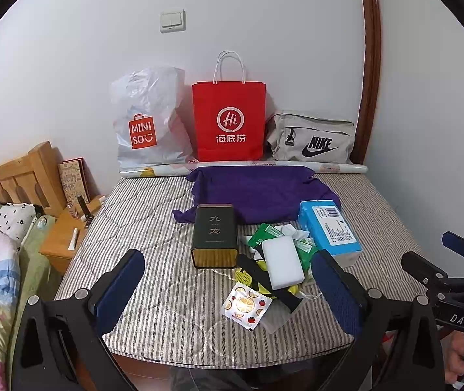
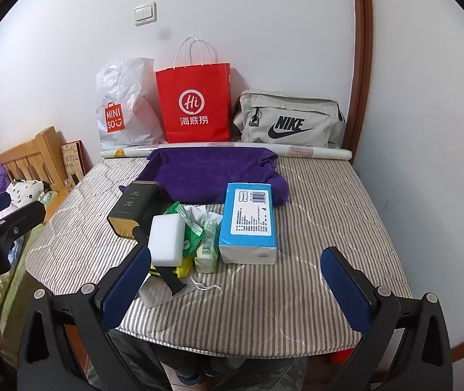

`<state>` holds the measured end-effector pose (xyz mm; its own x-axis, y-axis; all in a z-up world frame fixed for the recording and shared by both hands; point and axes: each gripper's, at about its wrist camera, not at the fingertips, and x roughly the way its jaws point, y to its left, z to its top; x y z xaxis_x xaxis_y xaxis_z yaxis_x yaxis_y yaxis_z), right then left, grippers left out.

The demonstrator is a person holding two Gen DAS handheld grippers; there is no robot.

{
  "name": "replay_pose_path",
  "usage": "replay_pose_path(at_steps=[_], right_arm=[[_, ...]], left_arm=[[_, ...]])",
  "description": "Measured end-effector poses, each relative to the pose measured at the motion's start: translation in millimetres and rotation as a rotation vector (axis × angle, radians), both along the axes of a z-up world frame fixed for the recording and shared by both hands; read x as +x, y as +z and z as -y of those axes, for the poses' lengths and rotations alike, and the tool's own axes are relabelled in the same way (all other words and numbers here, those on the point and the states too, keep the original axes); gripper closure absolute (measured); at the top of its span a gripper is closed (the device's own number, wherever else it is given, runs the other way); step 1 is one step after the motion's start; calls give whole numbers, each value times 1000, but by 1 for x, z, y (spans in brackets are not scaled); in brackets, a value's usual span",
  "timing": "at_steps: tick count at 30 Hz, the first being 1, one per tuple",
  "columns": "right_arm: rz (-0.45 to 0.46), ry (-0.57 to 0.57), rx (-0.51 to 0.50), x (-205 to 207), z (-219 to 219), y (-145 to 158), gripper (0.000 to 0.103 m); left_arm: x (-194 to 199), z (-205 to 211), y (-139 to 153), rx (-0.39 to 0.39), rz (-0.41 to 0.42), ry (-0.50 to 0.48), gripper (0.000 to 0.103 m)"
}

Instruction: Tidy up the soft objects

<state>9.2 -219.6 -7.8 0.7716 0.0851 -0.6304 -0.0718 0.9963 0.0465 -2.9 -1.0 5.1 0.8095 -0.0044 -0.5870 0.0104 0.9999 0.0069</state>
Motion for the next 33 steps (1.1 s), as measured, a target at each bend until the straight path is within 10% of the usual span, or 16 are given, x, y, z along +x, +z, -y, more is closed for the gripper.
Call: replay_pose_path(at_steps=[33], right_arm=[[5,10,-8,-2,-4,2,0]], left_arm=[[0,3,0,-1,3,-3,0]])
